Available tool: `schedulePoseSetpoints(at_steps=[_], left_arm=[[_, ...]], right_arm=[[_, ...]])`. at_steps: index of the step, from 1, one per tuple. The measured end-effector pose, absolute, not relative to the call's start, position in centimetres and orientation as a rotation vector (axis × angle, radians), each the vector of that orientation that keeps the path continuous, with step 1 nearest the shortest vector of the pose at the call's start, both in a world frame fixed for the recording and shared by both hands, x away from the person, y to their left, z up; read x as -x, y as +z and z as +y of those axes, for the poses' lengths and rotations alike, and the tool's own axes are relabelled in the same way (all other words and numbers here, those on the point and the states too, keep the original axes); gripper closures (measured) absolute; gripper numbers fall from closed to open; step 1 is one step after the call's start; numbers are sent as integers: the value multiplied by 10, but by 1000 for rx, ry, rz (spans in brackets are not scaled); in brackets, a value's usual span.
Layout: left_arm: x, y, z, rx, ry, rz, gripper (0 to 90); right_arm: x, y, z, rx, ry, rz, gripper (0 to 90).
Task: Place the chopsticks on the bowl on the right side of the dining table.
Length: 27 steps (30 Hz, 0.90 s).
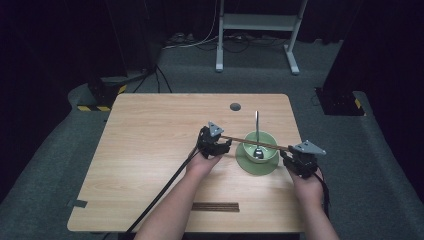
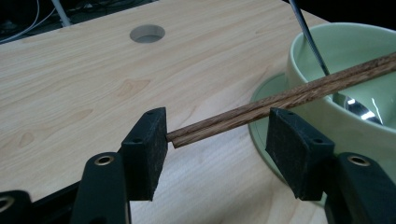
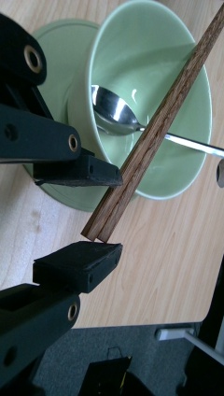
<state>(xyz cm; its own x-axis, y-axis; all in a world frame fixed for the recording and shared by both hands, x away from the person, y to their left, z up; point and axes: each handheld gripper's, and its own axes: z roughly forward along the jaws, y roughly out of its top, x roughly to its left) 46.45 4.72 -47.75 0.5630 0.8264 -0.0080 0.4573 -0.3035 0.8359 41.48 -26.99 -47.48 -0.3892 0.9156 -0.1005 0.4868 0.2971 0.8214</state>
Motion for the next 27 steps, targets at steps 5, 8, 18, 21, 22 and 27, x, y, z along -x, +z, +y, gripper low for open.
schedulePoseSetpoints(at_steps=[5,8,18,21,22,27], left_arm=[[-450,-477,49,-1941,577,1035,421],[-442,-477,51,-1939,580,1021,445],[-432,-479,52,-1920,609,1009,441],[-433,-480,53,-1924,611,1011,425],[-433,-480,53,-1924,611,1011,424],[-433,-481,53,-1925,596,1014,442]], right_arm=[[-411,-474,-269,-1234,964,2006,604],[-409,-474,-270,-1230,965,2010,599],[-411,-475,-271,-1248,968,2008,518],[-408,-474,-271,-1262,970,1987,482],[-408,-474,-271,-1262,970,1987,482],[-400,-475,-273,-1290,978,1969,524]])
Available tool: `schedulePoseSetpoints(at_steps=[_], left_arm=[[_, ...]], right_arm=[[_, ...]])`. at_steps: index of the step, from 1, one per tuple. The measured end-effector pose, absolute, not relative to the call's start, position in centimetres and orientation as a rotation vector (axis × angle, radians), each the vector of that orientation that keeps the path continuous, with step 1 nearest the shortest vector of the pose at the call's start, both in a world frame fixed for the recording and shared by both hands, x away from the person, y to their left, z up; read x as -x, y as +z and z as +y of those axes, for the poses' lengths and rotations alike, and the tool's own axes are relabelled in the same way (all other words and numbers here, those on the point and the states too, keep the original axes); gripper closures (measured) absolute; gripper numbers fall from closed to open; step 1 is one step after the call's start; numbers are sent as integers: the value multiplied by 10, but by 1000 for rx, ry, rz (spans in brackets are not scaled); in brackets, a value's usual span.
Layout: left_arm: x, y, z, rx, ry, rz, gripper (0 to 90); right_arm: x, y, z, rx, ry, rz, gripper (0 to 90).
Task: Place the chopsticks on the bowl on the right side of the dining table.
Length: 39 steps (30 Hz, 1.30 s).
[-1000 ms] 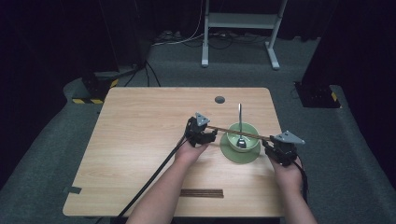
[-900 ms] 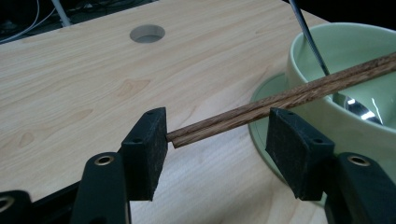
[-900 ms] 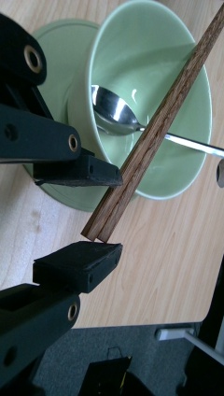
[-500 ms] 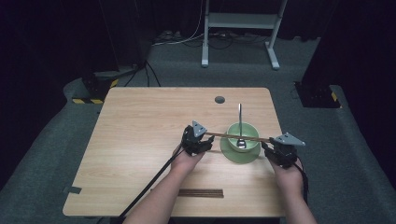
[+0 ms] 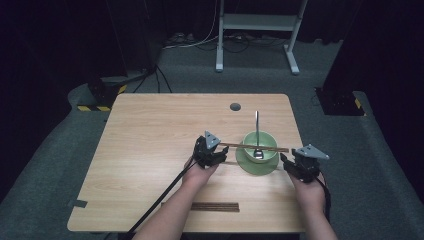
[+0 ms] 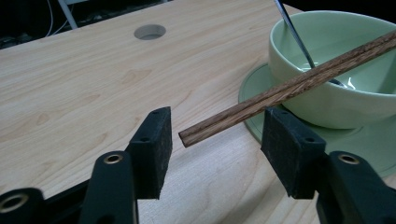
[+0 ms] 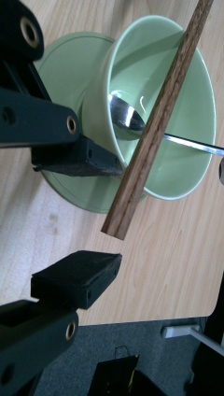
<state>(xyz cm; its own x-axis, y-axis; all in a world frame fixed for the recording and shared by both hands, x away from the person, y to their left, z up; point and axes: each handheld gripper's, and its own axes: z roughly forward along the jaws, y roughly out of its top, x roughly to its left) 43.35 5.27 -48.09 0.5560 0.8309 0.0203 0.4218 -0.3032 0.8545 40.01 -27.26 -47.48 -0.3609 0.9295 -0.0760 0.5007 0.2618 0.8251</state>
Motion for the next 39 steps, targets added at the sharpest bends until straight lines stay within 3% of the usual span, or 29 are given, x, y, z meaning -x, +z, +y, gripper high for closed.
schedulePoseSetpoints(at_steps=[9,13,18,23,30,36,39], left_arm=[[-431,-482,54,-1915,615,1023,474],[-431,-482,55,-1909,611,1034,567],[-430,-483,53,-1905,610,1033,600],[-428,-483,52,-1908,602,1028,593],[-425,-482,66,-1852,538,1042,464],[-420,-481,76,-1829,514,1049,475],[-418,-481,79,-1818,517,1050,535]], right_arm=[[-406,-476,-270,-1326,950,1936,573],[-409,-478,-270,-1336,935,1939,573],[-410,-478,-271,-1336,935,1938,574],[-411,-477,-273,-1336,939,1937,574],[-410,-476,-272,-1322,953,1948,567],[-409,-477,-270,-1318,953,1950,563],[-408,-476,-271,-1319,953,1949,566]])
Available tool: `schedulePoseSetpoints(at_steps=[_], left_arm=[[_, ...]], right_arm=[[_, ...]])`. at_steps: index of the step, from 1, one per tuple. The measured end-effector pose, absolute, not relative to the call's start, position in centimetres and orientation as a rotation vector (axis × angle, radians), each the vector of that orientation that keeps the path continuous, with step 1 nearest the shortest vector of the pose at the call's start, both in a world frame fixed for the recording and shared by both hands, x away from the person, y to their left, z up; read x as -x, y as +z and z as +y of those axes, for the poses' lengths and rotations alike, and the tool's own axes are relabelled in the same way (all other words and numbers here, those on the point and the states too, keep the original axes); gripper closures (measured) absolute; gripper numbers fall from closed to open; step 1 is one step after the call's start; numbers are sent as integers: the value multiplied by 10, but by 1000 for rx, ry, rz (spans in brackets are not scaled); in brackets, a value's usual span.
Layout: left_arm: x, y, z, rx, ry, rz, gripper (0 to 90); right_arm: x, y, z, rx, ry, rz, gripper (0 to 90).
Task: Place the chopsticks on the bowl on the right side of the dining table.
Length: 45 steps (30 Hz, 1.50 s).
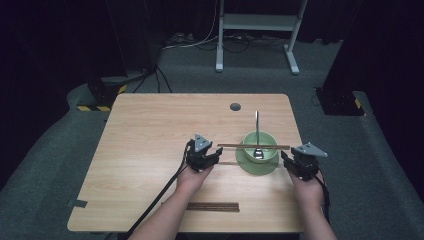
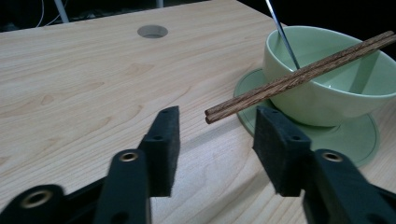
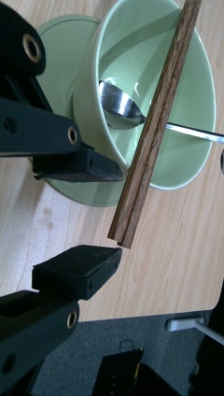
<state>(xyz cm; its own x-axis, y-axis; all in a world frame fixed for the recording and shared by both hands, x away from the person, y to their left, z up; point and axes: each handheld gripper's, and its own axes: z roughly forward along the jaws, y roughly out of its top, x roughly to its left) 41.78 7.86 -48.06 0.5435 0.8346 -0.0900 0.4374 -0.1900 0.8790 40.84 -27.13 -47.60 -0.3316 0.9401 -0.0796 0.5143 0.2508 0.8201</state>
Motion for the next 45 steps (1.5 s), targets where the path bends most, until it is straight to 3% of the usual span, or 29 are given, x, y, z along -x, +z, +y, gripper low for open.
schedulePoseSetpoints(at_steps=[4,13,38,45], left_arm=[[-414,-483,81,-1816,518,1041,641],[-412,-486,80,-1828,528,1021,750],[-420,-491,71,-1853,547,1050,753],[-421,-490,72,-1851,566,1051,798]], right_arm=[[-408,-475,-274,-1323,957,1944,579],[-407,-479,-274,-1324,956,1948,627],[-408,-478,-278,-1322,964,1939,680],[-408,-479,-278,-1328,948,1936,718]])
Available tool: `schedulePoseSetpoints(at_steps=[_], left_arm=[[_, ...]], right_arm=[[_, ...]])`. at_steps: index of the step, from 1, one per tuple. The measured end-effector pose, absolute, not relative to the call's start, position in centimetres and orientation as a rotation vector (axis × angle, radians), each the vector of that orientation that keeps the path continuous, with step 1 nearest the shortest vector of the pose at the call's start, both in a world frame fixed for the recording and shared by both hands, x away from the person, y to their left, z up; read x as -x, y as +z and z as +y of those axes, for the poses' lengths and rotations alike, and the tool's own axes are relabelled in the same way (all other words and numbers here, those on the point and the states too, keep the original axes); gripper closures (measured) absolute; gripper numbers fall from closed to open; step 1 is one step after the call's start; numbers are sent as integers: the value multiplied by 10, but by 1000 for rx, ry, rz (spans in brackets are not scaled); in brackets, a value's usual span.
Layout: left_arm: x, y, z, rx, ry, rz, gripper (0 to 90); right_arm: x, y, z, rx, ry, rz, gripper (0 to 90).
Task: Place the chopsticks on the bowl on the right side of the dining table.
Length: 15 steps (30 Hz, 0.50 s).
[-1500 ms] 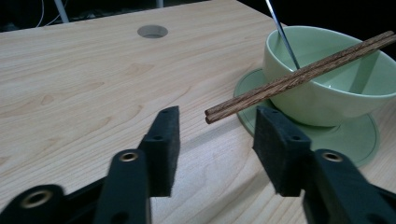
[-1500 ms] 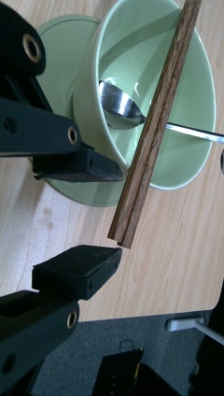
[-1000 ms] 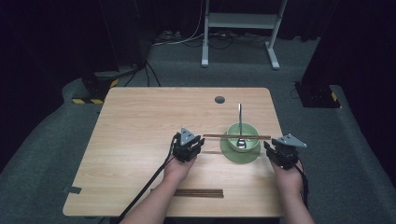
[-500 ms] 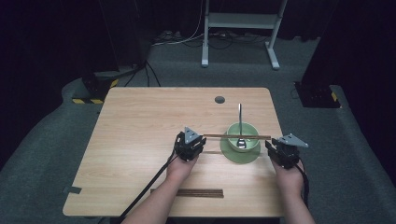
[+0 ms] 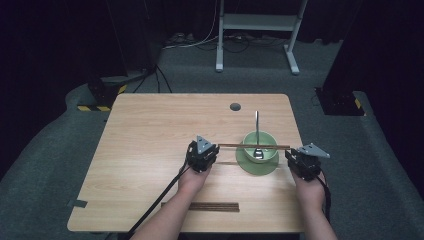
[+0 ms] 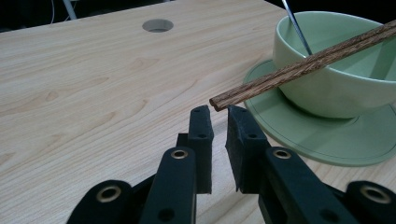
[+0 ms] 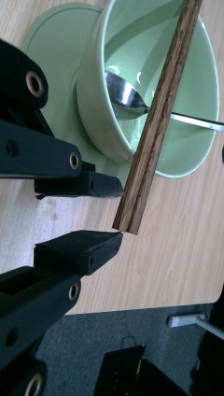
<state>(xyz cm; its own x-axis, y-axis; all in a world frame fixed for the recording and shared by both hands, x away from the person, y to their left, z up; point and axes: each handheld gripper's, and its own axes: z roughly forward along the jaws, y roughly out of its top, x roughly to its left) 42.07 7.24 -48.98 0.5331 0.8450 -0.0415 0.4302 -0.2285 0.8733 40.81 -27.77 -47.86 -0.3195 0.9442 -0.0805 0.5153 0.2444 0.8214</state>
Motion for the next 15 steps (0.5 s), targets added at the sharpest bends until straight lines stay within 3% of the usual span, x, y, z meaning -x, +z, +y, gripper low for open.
schedulePoseSetpoints(at_steps=[15], left_arm=[[-422,-490,74,-1856,573,1053,840]], right_arm=[[-408,-480,-278,-1328,939,1936,713]])
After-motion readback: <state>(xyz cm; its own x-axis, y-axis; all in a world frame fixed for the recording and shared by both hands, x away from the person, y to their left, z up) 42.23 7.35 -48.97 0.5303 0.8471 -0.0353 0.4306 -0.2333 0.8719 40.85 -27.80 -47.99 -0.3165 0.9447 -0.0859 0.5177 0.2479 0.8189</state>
